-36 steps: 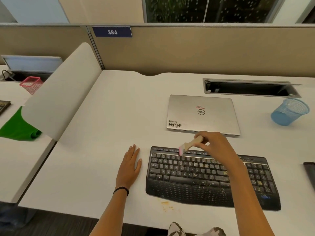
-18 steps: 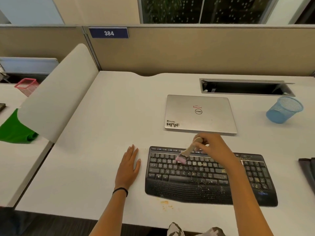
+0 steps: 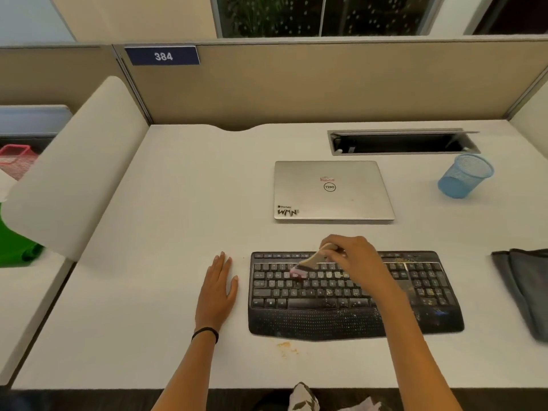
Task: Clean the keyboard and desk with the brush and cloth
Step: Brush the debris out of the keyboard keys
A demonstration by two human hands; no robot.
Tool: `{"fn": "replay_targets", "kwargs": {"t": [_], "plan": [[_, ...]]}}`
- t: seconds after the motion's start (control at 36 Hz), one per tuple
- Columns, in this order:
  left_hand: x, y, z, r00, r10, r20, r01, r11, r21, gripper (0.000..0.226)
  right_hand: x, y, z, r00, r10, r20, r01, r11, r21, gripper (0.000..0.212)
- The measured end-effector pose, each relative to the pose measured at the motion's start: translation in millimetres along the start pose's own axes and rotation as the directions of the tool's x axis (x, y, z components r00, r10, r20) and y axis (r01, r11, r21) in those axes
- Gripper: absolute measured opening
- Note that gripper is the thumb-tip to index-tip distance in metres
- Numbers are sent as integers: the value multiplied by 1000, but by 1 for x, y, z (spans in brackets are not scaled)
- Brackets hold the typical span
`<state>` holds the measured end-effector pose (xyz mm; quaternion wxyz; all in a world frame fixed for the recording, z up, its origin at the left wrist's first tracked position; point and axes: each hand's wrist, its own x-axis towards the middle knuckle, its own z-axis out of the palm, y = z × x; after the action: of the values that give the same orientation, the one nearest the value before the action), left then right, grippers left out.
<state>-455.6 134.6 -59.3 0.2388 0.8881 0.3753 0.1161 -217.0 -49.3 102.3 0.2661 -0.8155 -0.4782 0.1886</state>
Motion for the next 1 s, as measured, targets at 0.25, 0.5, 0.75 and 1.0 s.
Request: {"fn": "replay_targets", "kwargs": {"t": [0.25, 0.5, 0.75, 1.0], "plan": [[1, 0, 1, 1000, 0, 5, 0, 1000, 0, 73, -14, 24, -13, 988, 134, -82, -146, 975, -167, 12], [1, -1, 1, 1000, -4, 7, 4, 1000, -2, 73, -17, 27, -18, 988, 147, -41, -148, 989, -15, 9], [1, -1, 1, 1000, -13, 21, 13, 1000, 20, 66, -19, 38, -33, 949, 201, -242, -207, 978, -2, 10], [2, -1, 0, 1000, -12, 18, 11, 1000, 13, 73, -16, 42, -35, 977, 198, -85, -204, 977, -66, 10]]}}
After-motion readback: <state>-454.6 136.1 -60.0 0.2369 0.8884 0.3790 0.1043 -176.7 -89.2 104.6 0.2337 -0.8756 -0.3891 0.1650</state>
